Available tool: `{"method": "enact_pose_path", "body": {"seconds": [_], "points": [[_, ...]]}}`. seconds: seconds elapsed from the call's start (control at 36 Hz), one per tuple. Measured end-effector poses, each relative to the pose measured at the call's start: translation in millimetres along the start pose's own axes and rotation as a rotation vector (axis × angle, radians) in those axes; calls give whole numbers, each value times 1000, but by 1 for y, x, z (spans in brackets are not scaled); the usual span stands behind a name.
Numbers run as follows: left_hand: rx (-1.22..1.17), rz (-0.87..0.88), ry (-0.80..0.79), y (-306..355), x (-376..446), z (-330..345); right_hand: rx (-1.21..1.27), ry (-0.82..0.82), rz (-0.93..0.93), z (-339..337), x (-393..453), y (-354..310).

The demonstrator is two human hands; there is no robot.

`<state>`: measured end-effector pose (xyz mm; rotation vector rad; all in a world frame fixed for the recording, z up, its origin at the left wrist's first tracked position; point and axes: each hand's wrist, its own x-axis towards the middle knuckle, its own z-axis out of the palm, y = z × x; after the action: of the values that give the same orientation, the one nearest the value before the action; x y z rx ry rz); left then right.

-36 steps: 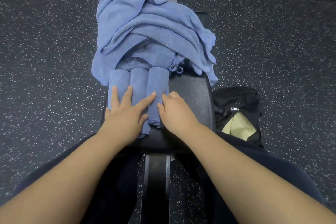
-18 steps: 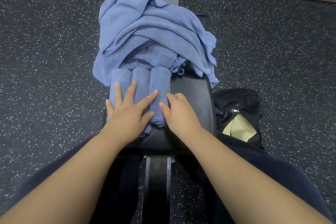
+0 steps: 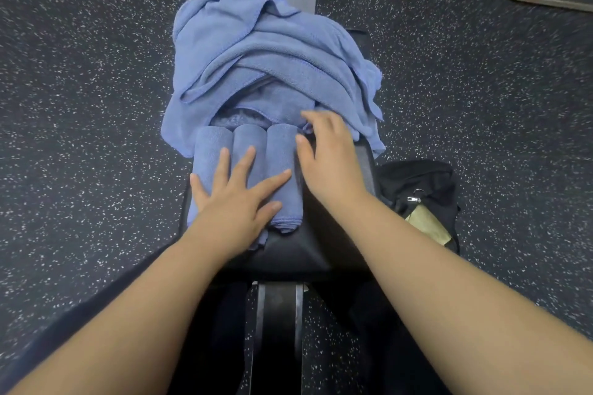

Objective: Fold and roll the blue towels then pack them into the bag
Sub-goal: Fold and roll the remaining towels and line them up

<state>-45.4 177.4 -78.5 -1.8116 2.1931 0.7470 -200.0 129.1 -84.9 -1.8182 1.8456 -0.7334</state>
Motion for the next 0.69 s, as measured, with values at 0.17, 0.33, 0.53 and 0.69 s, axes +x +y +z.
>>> {"method": "enact_pose_path", "body": {"seconds": [0.17, 0.33, 0.53, 0.69], "points": [[-15, 16, -4, -2, 1, 1, -103, -8, -116, -8, 50, -12], [-6, 15, 1, -2, 0, 1, -195, -58, -154, -12, 79, -21], [-12, 24, 17, -3, 0, 4, -193, -6, -79, -13, 81, -19], [-27, 16, 14, -2, 0, 2, -82, -36, -19, -12, 57, -11]]}}
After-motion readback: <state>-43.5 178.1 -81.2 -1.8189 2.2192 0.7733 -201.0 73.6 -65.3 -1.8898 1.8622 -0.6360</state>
